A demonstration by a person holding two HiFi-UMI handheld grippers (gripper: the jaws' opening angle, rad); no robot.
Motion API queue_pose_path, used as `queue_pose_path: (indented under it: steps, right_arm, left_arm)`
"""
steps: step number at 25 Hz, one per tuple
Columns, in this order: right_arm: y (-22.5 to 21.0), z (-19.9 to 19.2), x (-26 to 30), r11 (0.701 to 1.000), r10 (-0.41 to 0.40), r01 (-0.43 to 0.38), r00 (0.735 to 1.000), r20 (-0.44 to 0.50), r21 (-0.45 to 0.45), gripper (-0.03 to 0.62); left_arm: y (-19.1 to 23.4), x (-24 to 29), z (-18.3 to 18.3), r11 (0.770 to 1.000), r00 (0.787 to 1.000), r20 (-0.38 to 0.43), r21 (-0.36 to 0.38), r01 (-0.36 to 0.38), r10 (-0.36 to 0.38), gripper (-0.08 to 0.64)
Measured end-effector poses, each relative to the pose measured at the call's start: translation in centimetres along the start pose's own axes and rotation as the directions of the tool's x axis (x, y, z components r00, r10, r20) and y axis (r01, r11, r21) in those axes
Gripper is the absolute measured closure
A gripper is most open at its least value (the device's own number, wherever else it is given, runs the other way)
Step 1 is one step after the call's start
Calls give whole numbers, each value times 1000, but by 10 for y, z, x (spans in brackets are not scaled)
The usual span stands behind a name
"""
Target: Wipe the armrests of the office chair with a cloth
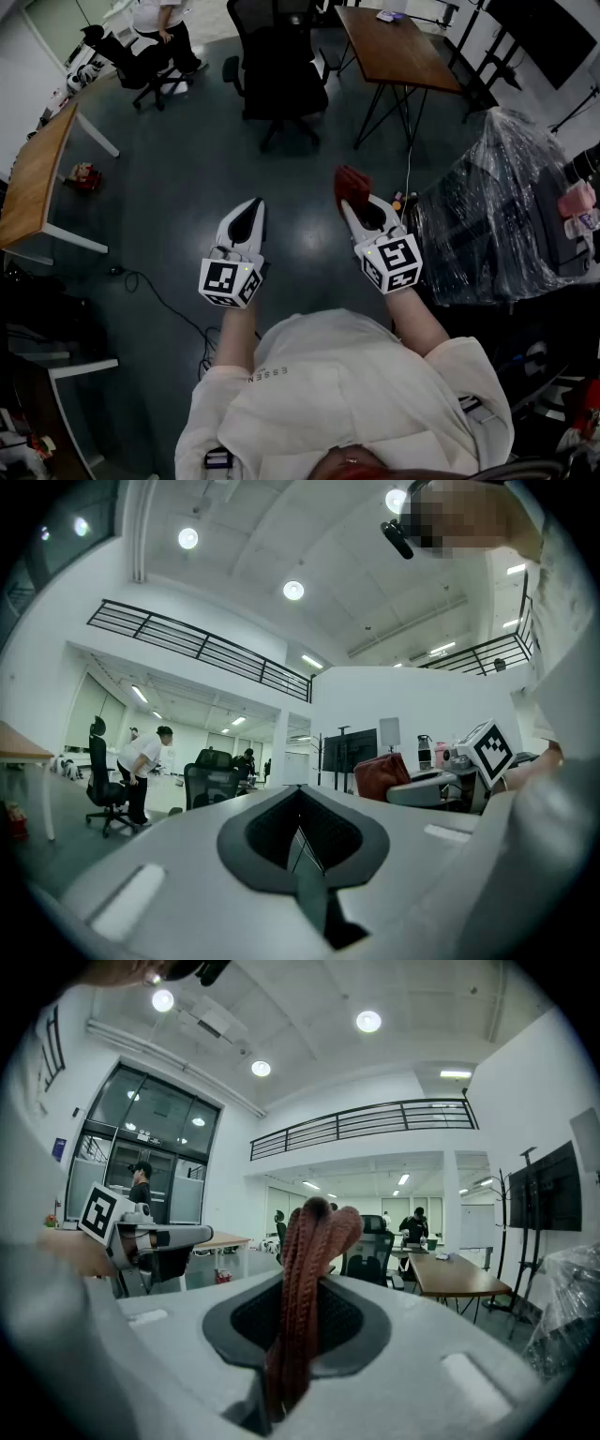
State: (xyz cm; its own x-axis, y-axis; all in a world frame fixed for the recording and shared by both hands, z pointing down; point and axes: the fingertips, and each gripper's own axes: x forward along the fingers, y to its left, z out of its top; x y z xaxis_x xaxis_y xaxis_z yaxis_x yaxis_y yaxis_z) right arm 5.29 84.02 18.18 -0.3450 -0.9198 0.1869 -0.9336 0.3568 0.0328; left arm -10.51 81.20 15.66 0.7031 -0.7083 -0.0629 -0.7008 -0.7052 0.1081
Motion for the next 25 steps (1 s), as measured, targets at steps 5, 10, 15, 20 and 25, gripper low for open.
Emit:
queue_pose_path:
  steps: [5, 10, 15, 20, 25]
  right_arm:
    - [-1, -5, 3, 1000, -1, 1, 1000, -7, 4, 543]
    - [1, -10, 8, 1000, 4, -3, 1000, -16, 10, 543]
    - [6, -10, 16, 1000, -2, 2, 1000, -14, 26, 543]
    - [14, -16, 34, 998, -12, 13, 1000, -9, 69, 543]
    - [19, -20, 62, 993, -30, 30, 1000, -9, 111, 543]
  left_arm:
    - [2, 1, -3, 1000, 1000, 0, -2, 0, 0, 546]
    - [6, 2, -6, 1000, 1000, -4, -8, -1, 1, 546]
    - [15, 1, -8, 1000, 1000, -13, -15, 5, -6, 546]
    - [40, -9, -13, 1000, 1000, -17, -13, -10, 9, 547]
    - [74, -13, -17, 999, 999, -12, -19, -33, 33, 546]
